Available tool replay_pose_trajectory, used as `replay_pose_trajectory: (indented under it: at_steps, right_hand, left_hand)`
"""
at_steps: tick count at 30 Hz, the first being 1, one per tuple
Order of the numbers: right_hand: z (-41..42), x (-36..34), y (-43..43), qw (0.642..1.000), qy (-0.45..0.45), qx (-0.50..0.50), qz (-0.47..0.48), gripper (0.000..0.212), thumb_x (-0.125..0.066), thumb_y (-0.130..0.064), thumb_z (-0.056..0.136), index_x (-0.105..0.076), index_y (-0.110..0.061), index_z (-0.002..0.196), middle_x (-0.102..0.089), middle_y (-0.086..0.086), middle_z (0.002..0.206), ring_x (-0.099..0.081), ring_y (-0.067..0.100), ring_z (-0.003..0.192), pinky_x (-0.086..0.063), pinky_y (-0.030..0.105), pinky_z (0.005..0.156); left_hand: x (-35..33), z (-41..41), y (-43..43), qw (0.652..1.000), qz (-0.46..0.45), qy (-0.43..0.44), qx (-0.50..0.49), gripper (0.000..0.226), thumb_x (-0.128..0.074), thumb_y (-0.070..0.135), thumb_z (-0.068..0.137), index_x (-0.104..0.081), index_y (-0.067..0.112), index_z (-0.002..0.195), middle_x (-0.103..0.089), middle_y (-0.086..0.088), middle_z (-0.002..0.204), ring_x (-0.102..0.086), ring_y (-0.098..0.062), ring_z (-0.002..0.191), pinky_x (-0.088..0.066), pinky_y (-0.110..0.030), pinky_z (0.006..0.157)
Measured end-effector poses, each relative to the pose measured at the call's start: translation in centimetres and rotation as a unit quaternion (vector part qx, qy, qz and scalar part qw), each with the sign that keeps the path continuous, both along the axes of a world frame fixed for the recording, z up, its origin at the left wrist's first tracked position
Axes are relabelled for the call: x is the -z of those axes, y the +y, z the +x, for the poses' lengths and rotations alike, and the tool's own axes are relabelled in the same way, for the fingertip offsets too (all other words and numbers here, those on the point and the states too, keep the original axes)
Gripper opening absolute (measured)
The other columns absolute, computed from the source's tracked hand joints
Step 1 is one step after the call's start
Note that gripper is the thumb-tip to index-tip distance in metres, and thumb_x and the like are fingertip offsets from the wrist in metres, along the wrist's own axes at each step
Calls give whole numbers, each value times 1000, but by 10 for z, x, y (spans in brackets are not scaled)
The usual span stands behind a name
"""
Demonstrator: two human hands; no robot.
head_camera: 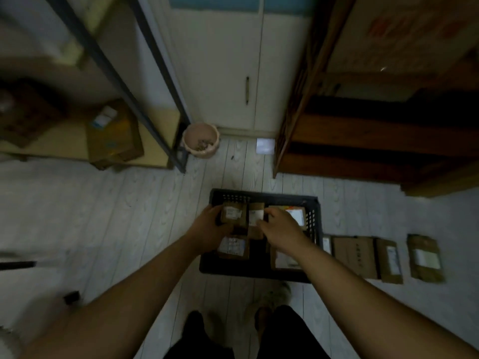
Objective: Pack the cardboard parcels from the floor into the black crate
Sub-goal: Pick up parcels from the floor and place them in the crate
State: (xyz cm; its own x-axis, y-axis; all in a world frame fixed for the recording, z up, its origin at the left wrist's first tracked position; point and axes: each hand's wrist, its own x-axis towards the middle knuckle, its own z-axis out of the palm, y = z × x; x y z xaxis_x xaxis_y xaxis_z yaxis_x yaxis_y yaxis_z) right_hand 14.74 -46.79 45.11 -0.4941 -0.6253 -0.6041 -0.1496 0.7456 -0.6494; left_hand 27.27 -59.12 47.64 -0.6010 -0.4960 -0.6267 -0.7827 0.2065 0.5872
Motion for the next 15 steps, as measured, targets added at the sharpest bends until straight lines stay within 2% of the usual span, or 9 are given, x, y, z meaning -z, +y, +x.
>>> replay_pose_trajectory:
  at_steps: [2, 5, 8, 12, 15]
  right_hand:
    - [12, -33, 16, 999, 3, 37, -26, 39, -52, -30, 96, -50, -15, 131, -52, -4, 127, -51, 13, 108, -39, 21, 81]
    - [30, -76, 45, 993, 26, 99, -53, 43, -52, -31, 96, -47, -16, 135, -50, 6, 136, -53, 14, 101, -45, 23, 79]
    - [46, -119, 80, 980, 67, 168, -83, 51, -53, -36, 95, -40, -19, 142, -45, 5, 142, -50, 19, 119, -39, 25, 91]
    - [61, -172, 131, 957, 154, 227, -91, 54, -52, -40, 94, -37, -24, 144, -37, 2, 148, -42, 21, 130, -33, 26, 94]
    - [64, -204, 173, 937, 204, 268, -92, 55, -53, -42, 94, -37, -24, 144, -35, 2, 150, -40, 21, 133, -35, 29, 99]
  left_hand:
    - [-29, 6, 12, 1000, -20, 22, 8, 49, -55, 22, 93, -40, 15, 139, -33, -10, 147, -36, -25, 133, -31, -34, 106]
    - [-65, 7, 27, 996, -44, 55, 51, 52, -60, 28, 88, -42, 20, 136, -36, -6, 146, -35, -26, 135, -32, -38, 111]
    - [-103, 2, 46, 991, -47, 88, 87, 67, -59, 34, 89, -26, 24, 147, -12, -2, 158, -16, -22, 145, -18, -35, 115]
    - [-156, -5, 79, 971, -63, 170, 155, 68, -57, 38, 90, -24, 25, 148, -14, -1, 158, -17, -19, 144, -18, -34, 117]
    - [-191, -11, 111, 956, -55, 214, 191, 68, -57, 41, 89, -24, 28, 147, -14, 0, 158, -17, -18, 145, -17, -36, 117]
